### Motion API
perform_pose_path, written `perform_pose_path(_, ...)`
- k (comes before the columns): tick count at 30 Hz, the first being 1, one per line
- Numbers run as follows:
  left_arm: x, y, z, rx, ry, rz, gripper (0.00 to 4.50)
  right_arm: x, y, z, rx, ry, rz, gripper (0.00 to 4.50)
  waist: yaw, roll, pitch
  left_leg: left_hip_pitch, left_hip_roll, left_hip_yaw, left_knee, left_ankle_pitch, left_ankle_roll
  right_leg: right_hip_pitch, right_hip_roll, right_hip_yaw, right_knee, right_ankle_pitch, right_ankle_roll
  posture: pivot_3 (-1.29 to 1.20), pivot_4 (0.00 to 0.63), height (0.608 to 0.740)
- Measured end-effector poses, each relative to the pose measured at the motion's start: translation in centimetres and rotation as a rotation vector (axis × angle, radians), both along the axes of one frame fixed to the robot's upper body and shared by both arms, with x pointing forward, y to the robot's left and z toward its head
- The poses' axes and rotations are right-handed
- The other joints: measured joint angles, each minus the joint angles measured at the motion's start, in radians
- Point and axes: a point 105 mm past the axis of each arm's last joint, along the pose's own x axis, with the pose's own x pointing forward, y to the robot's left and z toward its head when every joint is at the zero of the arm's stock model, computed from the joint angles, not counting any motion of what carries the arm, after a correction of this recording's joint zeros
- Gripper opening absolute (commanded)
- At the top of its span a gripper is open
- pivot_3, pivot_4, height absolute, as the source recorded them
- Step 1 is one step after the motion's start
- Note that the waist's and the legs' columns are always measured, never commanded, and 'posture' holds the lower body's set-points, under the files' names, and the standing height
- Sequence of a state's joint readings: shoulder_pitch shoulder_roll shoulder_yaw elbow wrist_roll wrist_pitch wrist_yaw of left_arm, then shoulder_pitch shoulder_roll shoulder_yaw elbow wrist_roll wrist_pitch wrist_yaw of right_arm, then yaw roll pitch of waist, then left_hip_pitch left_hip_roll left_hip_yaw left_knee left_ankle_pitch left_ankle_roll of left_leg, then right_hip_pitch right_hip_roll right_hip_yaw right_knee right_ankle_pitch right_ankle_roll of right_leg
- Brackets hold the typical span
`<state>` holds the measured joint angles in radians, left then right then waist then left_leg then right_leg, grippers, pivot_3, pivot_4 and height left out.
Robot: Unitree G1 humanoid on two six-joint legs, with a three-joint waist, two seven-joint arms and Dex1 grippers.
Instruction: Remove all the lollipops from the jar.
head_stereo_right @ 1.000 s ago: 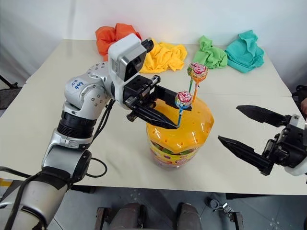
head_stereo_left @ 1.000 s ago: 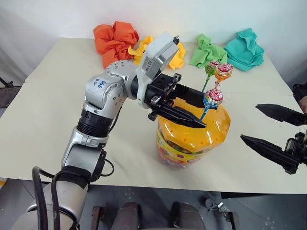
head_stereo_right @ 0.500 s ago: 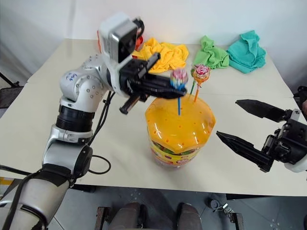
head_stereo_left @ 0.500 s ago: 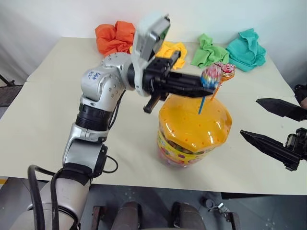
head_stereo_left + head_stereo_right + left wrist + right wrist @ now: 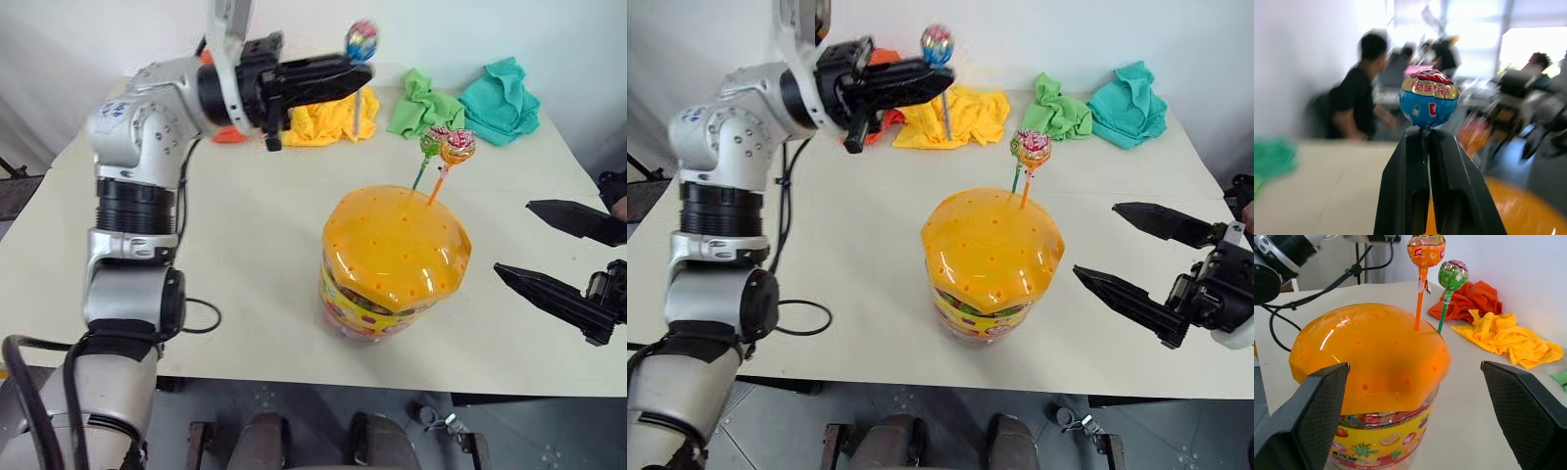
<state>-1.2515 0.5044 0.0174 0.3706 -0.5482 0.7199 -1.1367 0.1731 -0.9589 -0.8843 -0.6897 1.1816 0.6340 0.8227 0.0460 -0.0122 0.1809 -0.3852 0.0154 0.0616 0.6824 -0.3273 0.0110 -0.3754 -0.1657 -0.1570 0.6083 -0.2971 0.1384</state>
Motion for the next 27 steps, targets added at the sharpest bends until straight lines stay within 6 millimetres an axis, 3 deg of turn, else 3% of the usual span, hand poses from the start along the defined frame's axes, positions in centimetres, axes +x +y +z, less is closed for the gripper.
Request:
perform_pose_path(5,1.7,4.4,-6.5,0.214,0.196,0.232,0.04,0.4,-0.7,-0.1,-0.004,0.014,-0.015,4.5,0.001,0.0,0.0,0.0,0.0,0.0,0.0,0.0,0.0,0.0,0.0,0.0,0.0,0.0,0.0,0.0,0.15,0.74)
perform_pose_path(11,0.2,7.3,-15.2,0.486,0.394,0.279,0.04,0.8,-1.1,-0.5,-0.013,0.031,-0.011,4.5,0.007,0.0,0.0,-0.001,0.0,0.0,0.0,0.0,0.0,0.0,0.0,0.0,0.0,0.0,0.0,0.0,0.15,0.74)
perform_pose_path(18,-0.4,7.6,-17.0,0.579,0.437,0.29,0.04,0.0,-0.7,-1.6,-0.04,0.087,0.039,4.5,0.006,0.0,0.0,-0.001,0.0,0.0,0.0,0.0,0.0,-0.001,0.0,0.0,0.0,0.0,0.0,0.0,0.15,0.74)
perform_pose_path(21,-0.4,7.7,-17.5,0.608,0.447,0.296,0.67,-0.6,-0.3,-1.8,-0.058,0.102,0.07,4.5,0.006,0.0,0.0,-0.001,0.0,0.0,0.0,0.0,0.0,-0.001,0.0,0.0,0.0,0.0,0.0,0.0,0.15,0.74)
perform_pose_path(27,-0.2,8.2,-17.6,0.658,0.486,0.307,2.46,-0.7,-0.6,-1.7,-0.056,0.094,0.053,4.5,0.005,0.0,0.0,-0.001,0.0,0.0,0.0,0.0,0.0,-0.001,0.0,0.0,0.0,0.0,0.0,0.0,0.15,0.74)
